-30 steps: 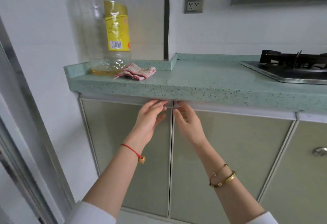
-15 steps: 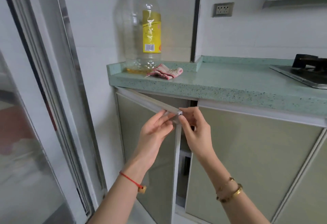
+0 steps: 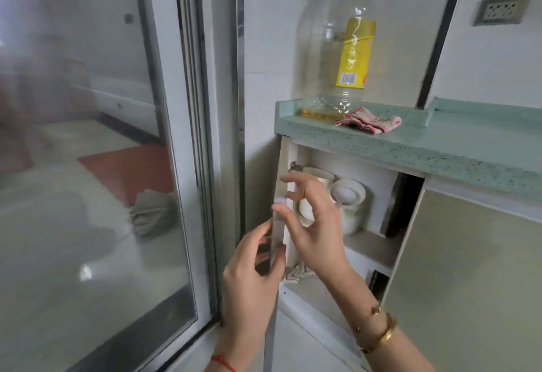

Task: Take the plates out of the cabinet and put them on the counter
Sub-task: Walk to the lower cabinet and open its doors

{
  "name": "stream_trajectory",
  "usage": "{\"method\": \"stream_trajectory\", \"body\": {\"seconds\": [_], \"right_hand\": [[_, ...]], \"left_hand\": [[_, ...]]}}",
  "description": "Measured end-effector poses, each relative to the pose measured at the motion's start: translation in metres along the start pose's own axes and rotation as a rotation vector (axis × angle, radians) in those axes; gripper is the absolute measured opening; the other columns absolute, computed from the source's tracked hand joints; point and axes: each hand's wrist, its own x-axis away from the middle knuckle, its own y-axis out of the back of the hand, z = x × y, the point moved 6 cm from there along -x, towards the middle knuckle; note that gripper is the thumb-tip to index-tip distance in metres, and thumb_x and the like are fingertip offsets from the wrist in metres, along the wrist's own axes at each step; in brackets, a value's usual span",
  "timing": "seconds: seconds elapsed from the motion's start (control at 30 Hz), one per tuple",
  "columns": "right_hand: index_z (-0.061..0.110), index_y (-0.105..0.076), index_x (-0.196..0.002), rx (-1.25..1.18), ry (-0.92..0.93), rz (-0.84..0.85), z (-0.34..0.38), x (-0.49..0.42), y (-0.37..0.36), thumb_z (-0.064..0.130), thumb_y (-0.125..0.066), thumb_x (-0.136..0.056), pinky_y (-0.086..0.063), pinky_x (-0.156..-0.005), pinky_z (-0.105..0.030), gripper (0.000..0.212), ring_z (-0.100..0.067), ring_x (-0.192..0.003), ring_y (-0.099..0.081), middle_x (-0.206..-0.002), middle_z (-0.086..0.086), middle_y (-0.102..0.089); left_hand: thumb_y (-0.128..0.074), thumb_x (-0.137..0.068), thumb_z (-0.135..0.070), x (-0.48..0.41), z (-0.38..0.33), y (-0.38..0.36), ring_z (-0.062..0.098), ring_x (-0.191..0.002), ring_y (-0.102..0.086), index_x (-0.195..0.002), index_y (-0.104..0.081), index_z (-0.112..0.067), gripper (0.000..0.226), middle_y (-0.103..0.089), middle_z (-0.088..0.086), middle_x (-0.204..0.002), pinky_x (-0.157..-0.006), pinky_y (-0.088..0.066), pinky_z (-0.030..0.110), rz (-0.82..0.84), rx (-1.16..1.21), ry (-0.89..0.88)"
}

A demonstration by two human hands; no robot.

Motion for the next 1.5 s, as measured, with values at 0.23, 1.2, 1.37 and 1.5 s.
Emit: {"method": "stream_trajectory", "body": {"seconds": [0.23, 1.2, 1.37, 1.5], "right_hand": [[0.017, -0.06, -0.12, -0.069, 0.135, 0.236, 0.014, -0.015, -0.105, 0.017, -0.06, -0.096, -0.043, -0.104, -0.041, 0.025, -0.013, -0.124, -0.052, -0.123, 0.003, -0.058], [0.021, -0.043, -0.144, 0.076, -0.043, 0.115, -0.025, -0.023, -0.142, 0.018, -0.049, -0.099, -0.027, -0.118, -0.033, 0.045, -0.011, -0.138, -0.036, -0.144, 0.007, -0.046], [0.018, -0.061, -0.121, 0.34, -0.242, -0.133, -0.075, 0.013, -0.035, 0.011, -0.052, -0.095, -0.04, -0.099, -0.032, 0.028, -0.012, -0.11, -0.049, -0.116, 0.005, -0.06], [0.012, -0.065, -0.116, 0.601, -0.312, -0.245, -0.094, 0.033, 0.051, 0.006, -0.056, -0.092, -0.043, -0.096, -0.037, 0.025, -0.025, -0.107, -0.052, -0.112, -0.003, -0.064]], "left_hand": [[-0.074, -0.085, -0.002, -0.024, 0.034, 0.067, 0.004, -0.096, -0.073, -0.131, -0.064, -0.017, 0.049, -0.074, -0.004, -0.117, -0.083, -0.06, 0.025, -0.27, -0.198, 0.012], [-0.064, -0.09, 0.0, -0.059, 0.092, 0.088, 0.018, -0.111, -0.059, -0.123, -0.061, -0.017, 0.037, -0.058, -0.002, -0.122, -0.095, -0.052, 0.041, -0.238, -0.104, 0.067], [-0.063, -0.094, -0.008, -0.053, 0.077, -0.003, 0.013, -0.103, -0.066, -0.113, -0.068, -0.021, 0.024, -0.07, -0.008, -0.109, -0.088, -0.055, 0.033, 0.198, 0.133, 0.16], [-0.062, -0.095, -0.014, -0.04, 0.053, -0.1, 0.002, -0.114, -0.062, -0.128, -0.062, -0.019, 0.034, -0.067, -0.009, -0.125, -0.1, -0.052, 0.033, 0.573, 0.269, 0.256]]}}
